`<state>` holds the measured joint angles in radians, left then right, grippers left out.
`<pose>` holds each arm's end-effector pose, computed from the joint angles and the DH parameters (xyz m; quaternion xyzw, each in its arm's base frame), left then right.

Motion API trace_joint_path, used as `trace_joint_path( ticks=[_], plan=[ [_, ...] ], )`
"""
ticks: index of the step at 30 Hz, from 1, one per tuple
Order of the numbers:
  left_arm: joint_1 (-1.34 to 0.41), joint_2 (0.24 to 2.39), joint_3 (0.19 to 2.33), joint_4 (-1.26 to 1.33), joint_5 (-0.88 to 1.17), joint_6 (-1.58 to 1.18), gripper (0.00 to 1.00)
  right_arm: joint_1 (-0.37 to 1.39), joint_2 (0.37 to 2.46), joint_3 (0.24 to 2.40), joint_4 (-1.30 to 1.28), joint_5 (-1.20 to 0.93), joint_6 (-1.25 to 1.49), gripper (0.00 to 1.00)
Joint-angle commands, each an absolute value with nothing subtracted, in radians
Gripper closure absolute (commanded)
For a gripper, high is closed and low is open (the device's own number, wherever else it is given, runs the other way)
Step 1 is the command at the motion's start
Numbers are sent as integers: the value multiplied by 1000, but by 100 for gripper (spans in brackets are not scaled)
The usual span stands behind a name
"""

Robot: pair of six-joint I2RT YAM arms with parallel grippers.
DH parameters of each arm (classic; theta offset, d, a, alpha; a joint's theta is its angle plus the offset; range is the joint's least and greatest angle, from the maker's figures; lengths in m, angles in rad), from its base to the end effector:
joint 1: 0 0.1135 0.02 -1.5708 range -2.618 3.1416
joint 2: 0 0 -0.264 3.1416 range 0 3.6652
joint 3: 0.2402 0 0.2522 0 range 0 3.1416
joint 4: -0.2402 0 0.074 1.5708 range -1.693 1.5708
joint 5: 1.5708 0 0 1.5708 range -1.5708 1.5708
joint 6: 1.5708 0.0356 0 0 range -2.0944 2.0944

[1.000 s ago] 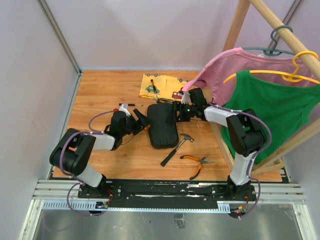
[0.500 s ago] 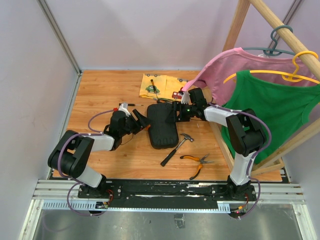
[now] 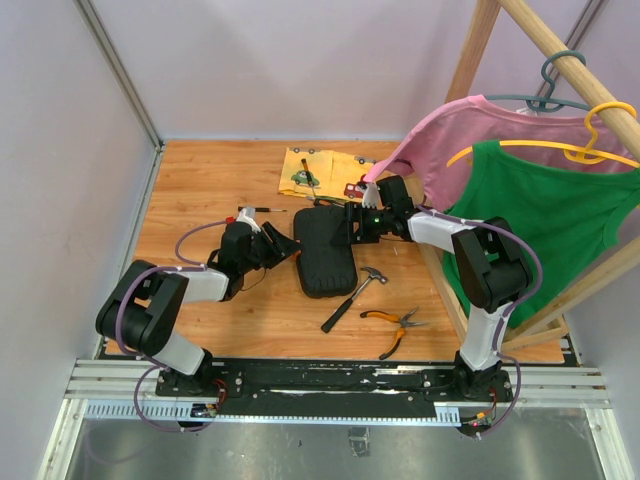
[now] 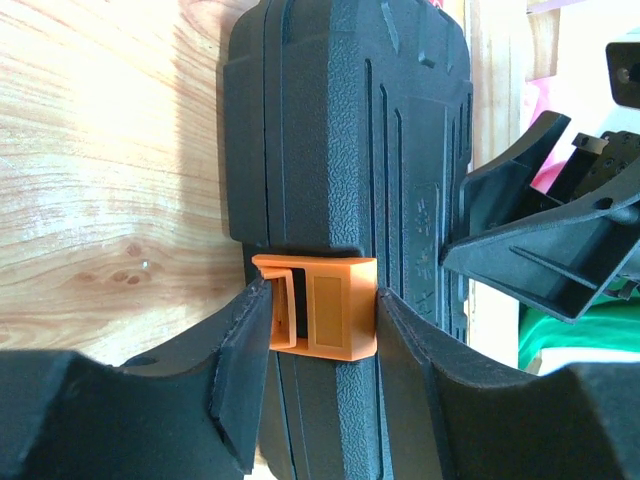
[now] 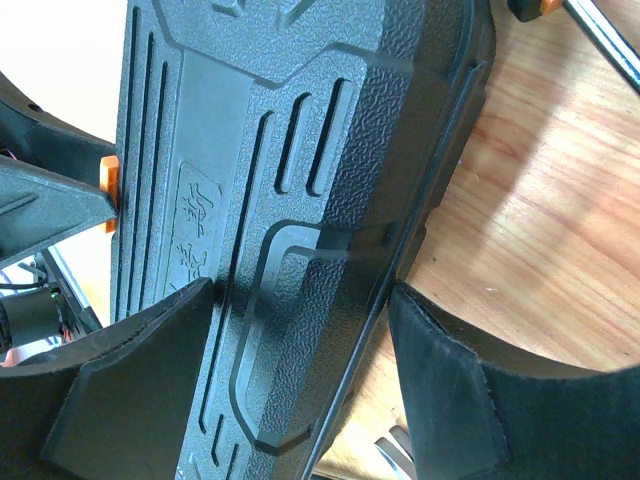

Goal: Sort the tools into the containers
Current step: Open the storage box at the center of the board.

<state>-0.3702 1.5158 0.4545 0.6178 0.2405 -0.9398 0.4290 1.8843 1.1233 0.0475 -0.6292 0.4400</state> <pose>0.2537 -0.1076 0.1459 -0.1743 0.8234 -0.4035 0.3589 0.3531 0.1846 0.1719 -0.1238 0.8656 0.4217 0.2400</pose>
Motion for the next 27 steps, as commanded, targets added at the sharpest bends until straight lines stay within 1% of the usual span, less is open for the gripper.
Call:
trace_joint_path(
  ticks=[1,8,27],
  plan=[
    [-376,1511,483,609,232,-916,54,442,1930,1129,4,-601,410,30],
    [-376,1477,483,541,183,-882,54,442,1933,1128,2,-597,410,30],
    [-375,1427,449,499,117,-869,55,442,1932,1129,1,-596,409,30]
  ],
)
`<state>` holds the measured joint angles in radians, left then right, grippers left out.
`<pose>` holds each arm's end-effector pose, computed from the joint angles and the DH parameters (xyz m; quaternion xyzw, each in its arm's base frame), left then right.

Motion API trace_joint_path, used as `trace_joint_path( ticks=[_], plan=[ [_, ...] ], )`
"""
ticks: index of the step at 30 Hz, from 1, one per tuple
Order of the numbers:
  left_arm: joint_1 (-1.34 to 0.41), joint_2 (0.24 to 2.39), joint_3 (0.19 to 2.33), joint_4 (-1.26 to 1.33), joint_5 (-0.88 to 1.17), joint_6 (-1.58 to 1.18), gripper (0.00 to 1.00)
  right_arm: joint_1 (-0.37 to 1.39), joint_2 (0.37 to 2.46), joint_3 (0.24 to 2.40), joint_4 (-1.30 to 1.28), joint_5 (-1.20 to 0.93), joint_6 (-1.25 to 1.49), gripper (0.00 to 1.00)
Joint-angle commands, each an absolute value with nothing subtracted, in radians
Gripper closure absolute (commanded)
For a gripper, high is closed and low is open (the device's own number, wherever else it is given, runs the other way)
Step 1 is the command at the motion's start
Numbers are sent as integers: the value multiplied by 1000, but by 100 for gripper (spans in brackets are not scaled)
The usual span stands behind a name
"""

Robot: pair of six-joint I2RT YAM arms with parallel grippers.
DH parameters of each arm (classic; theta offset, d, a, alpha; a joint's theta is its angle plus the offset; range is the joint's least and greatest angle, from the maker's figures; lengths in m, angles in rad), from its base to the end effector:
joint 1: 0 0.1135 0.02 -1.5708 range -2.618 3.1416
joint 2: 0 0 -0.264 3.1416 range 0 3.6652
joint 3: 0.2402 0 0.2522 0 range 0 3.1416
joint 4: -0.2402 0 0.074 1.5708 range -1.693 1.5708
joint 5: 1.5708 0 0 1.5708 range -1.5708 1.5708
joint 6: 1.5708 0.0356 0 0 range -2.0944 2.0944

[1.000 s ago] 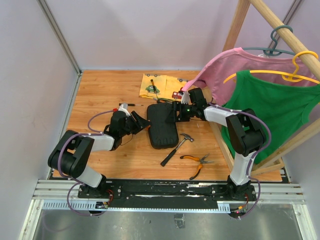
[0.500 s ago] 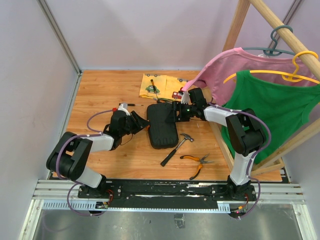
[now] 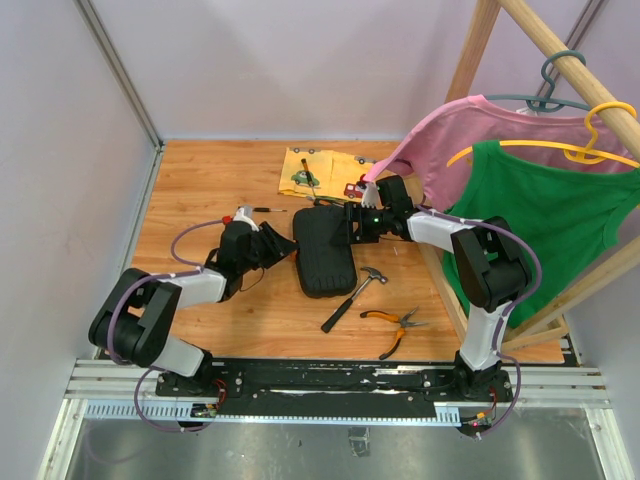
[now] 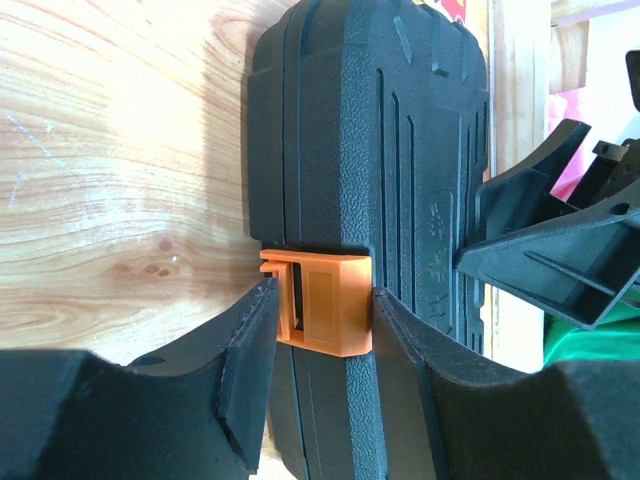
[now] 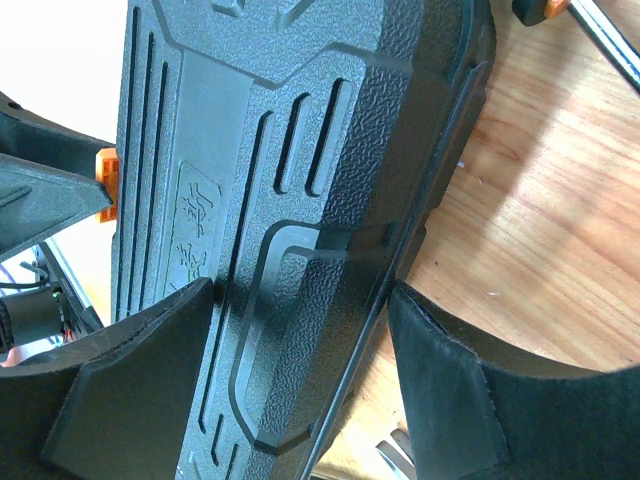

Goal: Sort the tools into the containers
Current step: Open the storage box at the center of the board.

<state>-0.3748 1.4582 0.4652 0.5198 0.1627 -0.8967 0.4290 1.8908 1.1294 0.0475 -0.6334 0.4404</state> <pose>0.2506 -0.1048 0.1537 -0.1784 0.8325 -0.3645 0.3772 0.3544 0.1853 0.1713 -0.1245 0.8651 0.4232 0.2388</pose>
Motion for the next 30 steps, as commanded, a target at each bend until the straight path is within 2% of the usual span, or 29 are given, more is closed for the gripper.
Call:
trace_joint_path(
  ticks=[1,13,25,30],
  plan=[
    [-374,1425,445,496,114,-867,54,442,1933,1130,2,-596,409,30],
    [-370,1418,414,489,95,-867,50,442,1936,1129,1,-596,407,30],
    [-367,1278,397,336,-23,-802,48,442,1932,1132,0,-593,404,30],
    [-367,1240,386,388,62,-766,41,442,1922,1143,-13,-592,399,30]
  ],
)
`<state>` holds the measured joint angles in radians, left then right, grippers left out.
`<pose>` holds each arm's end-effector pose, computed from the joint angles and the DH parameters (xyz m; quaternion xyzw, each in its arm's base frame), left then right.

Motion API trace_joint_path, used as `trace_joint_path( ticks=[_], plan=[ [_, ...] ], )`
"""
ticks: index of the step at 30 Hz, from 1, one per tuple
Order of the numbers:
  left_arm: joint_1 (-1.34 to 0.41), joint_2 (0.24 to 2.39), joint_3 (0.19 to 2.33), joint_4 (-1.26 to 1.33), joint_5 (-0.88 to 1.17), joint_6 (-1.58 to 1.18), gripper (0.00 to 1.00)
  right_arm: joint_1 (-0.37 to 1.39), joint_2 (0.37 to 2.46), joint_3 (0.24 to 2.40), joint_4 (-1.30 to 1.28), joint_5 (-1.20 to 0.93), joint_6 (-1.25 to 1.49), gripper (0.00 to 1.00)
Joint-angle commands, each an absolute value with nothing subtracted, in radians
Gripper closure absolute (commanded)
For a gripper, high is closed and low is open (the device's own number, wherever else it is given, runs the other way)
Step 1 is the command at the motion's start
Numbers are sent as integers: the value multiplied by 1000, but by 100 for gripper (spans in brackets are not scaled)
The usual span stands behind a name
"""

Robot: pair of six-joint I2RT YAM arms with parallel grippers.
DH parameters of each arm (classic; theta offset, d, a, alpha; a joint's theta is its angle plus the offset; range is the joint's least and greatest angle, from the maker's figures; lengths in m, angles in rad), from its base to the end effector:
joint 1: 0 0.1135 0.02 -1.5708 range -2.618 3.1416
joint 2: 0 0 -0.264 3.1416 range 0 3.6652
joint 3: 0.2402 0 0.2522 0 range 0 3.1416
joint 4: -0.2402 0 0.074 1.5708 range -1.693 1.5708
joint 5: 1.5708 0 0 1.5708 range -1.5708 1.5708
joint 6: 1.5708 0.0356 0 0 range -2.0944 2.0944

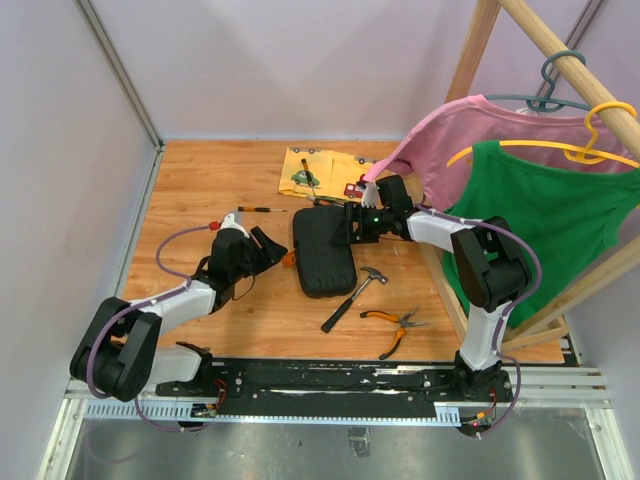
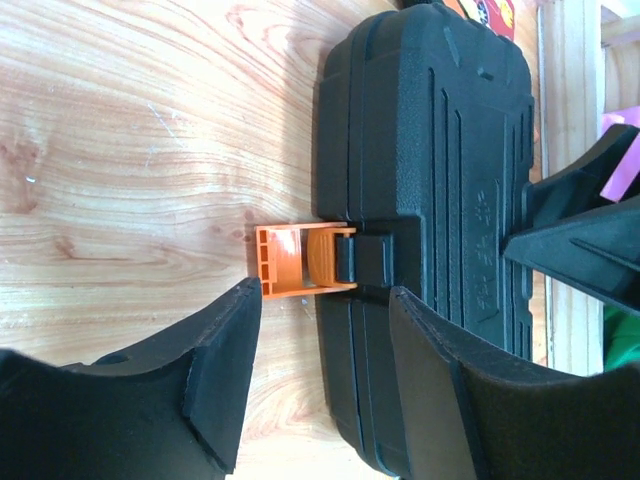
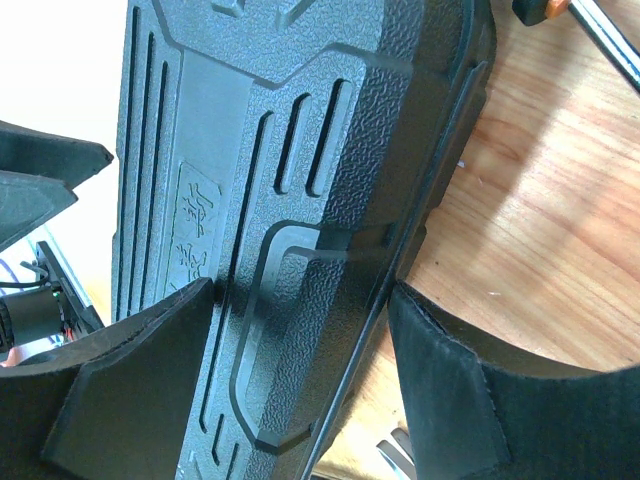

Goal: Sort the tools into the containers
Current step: Open the storage box at the center of the board.

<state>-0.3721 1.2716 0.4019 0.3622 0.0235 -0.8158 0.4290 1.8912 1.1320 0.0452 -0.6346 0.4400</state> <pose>0.2250 -0.0887 0.1640 -0.1838 0.8421 -0.2921 0.4144 0.3547 0.1855 0.1717 -0.1248 0.8649 0.4236 0.2385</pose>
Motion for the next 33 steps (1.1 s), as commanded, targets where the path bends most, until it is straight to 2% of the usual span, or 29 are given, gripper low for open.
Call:
trace_joint_path(
  ticks=[1,10,18,25,33],
  plan=[
    [-367,1236,382,401,80,-760,39,442,1922,1147,-18,-592,398,30],
    [-351,1191,305,462,213,-751,28,496,1969,1297,-178,-569,285,30],
    [-331,1056,236,382,175,-762,19,581,2046,1435,-281,-556,215,29],
    [-323,953,212,263,72,-753,26,584,1906,1387,-240,-448,197,19],
    [-322,948,210,198,0,-758,36,636,1792,1343,-237,-329,140,15]
  ],
)
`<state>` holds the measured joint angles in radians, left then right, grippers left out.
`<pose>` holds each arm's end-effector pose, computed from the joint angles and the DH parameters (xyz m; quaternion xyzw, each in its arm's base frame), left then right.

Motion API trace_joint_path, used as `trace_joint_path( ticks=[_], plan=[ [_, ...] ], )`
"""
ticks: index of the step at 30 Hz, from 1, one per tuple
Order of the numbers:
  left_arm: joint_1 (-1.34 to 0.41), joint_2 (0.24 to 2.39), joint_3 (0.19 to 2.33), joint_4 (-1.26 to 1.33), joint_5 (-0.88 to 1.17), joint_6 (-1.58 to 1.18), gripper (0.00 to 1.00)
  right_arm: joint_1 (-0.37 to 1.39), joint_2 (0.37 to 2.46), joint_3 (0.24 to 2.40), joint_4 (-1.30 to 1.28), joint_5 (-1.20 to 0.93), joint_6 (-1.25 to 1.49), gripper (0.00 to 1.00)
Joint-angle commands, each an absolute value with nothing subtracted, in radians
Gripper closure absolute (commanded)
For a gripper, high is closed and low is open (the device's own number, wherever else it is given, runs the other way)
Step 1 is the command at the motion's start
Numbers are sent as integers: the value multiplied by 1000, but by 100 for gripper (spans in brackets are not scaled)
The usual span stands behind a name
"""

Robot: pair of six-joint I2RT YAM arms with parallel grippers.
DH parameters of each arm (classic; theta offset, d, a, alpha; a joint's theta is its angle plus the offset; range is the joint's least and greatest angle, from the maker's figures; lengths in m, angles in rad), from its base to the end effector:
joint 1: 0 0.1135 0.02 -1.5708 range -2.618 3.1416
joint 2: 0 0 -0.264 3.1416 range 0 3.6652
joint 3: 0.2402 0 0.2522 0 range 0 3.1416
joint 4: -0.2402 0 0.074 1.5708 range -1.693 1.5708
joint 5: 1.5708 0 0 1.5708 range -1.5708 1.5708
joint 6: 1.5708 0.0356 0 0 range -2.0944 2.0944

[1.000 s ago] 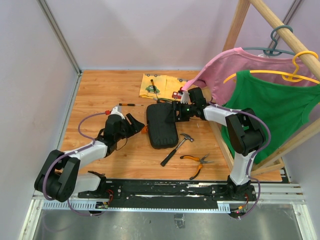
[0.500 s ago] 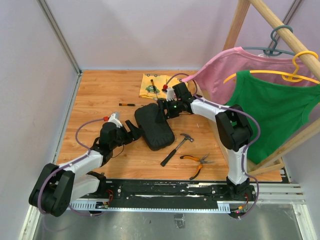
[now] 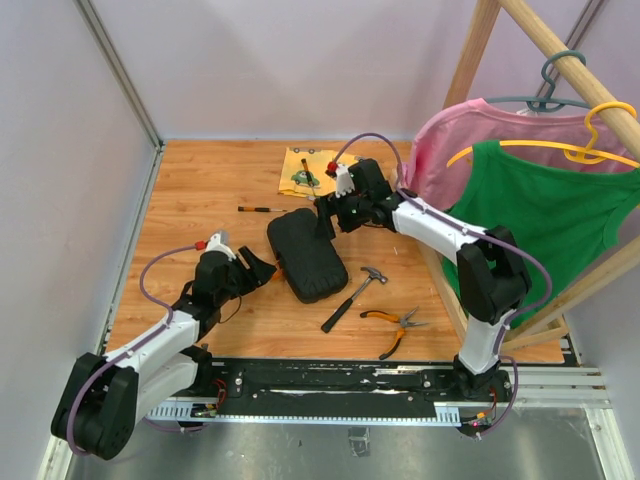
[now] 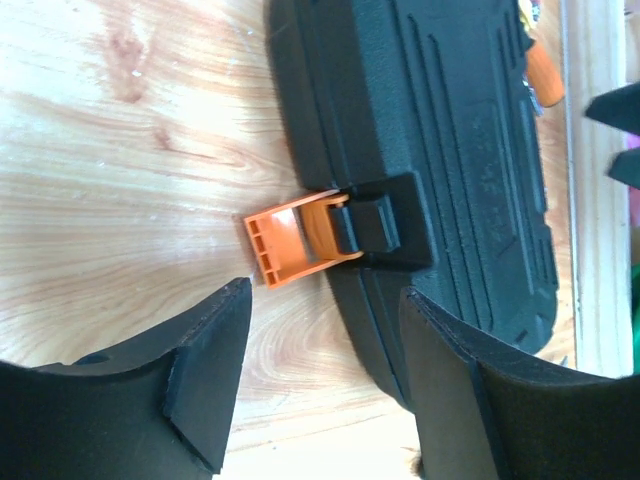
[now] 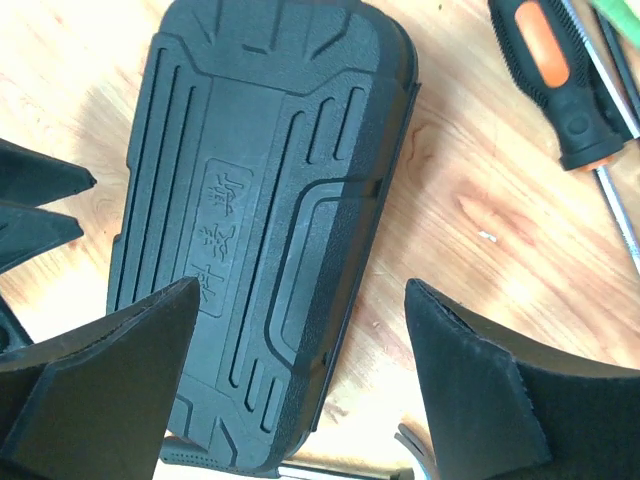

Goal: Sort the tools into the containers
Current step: Open the storage box at the center of the board.

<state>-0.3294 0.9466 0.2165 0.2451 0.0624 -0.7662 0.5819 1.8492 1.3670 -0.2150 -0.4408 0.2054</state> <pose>0.1745 -0.0620 0.1580 -0.1697 0.8390 -0.2917 0.4269 0.3415 0.2429 0.2387 -0.2563 0.8513 0.3413 0.3053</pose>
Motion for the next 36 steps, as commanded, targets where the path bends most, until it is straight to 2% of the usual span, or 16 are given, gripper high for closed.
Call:
trace_joint_path(
  ticks=[1,3,5,7,13,17,22,27,36],
  plan=[
    [-323,951,210,192,-6,-759,36,654,1788,1344,-250,-284,127,14],
    [-324,959,210,182,-23,-760,37,694,1779,1345,-268,-206,100,12],
    [-322,966,211,168,-40,-763,37,739,1772,1342,-275,-131,78,5],
    [-322,976,216,155,-56,-765,34,785,1765,1342,-280,-60,56,1],
    [-323,1033,240,148,-69,-778,29,913,1795,1385,-319,101,2,1],
    [-323,1090,268,156,-62,-787,24,938,1829,1406,-325,104,5,1],
    [-323,1157,303,151,-56,-791,24,964,1862,1443,-346,106,2,1],
    [-323,1165,319,88,-89,-807,27,983,1876,1454,-357,136,-3,1],
    [-324,1144,271,79,-54,-836,40,988,1894,1467,-364,116,6,1]
  ],
)
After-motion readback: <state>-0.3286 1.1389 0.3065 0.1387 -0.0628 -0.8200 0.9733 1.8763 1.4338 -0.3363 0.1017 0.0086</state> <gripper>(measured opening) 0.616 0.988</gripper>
